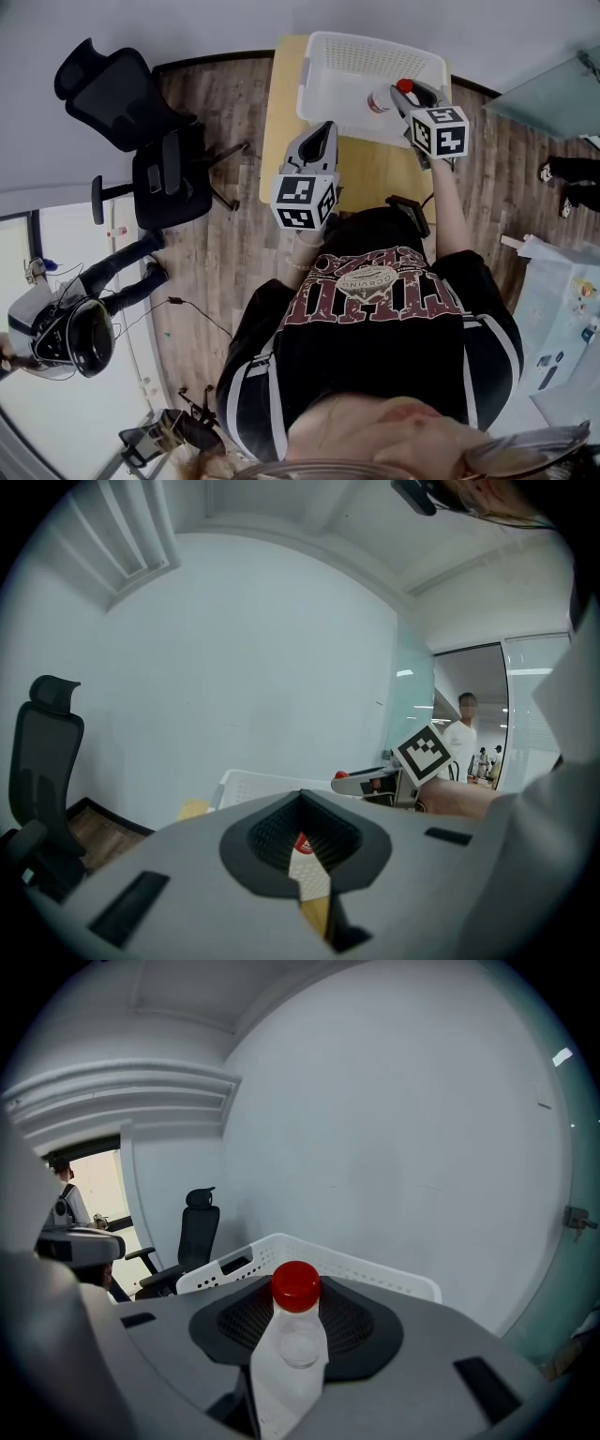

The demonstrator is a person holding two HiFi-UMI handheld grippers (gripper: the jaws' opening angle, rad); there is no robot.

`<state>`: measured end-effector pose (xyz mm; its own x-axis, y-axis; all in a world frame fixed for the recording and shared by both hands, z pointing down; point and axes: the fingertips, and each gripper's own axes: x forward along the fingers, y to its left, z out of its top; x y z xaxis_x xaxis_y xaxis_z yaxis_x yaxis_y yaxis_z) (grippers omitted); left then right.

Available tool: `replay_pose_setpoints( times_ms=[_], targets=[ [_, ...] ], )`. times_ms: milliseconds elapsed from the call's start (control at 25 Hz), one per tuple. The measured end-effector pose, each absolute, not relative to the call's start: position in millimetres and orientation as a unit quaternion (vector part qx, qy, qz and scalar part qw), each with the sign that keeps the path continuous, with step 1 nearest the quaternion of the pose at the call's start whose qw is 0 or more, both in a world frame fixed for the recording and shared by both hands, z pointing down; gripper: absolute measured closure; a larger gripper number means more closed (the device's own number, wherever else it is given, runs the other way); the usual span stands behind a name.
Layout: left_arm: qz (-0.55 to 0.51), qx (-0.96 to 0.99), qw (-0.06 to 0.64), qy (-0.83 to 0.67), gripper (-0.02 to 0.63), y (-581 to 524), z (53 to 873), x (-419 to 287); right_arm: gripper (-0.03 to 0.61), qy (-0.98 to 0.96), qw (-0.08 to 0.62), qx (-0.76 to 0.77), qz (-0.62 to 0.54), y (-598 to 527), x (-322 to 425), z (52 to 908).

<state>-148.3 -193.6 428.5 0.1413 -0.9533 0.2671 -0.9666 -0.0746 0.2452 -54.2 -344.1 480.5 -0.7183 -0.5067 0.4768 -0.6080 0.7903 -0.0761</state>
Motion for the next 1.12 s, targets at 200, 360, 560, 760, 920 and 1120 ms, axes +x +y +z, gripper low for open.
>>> replay_pose_setpoints(
  times_ms=[200, 360, 560, 760, 920, 1120],
  targets=[
    [0.017, 0.737, 0.184, -0.65, 0.566, -193.8, 427.1, -143.5, 0.414, -0.928, 0.201, 0.295, 0.107, -335.0, -53.2, 458.4],
    [0.017, 0.739, 0.185, -0.647, 0.566, -195.2, 427.5, -141.8, 0.414, -0.934, 0.187, 0.287, 0.099, -328.3, -55.5, 440.9],
    [0.015, 0.741, 0.186, -0.645, 0.566, -195.4, 427.7, -141.2, 0.414, -0.941, 0.175, 0.277, 0.085, -320.7, -59.3, 420.8],
    [0.011, 0.741, 0.19, -0.644, 0.566, -195.1, 428.1, -142.5, 0.414, -0.945, 0.166, 0.27, 0.076, -314.4, -62.7, 405.1],
    [0.01, 0.74, 0.191, -0.645, 0.566, -196.1, 428.6, -144.2, 0.414, -0.949, 0.158, 0.263, 0.071, -310.4, -65.7, 392.2],
    [0.009, 0.738, 0.192, -0.647, 0.566, -195.0, 430.7, -144.1, 0.414, -0.957, 0.14, 0.249, 0.058, -300.2, -68.0, 371.0]
  ],
)
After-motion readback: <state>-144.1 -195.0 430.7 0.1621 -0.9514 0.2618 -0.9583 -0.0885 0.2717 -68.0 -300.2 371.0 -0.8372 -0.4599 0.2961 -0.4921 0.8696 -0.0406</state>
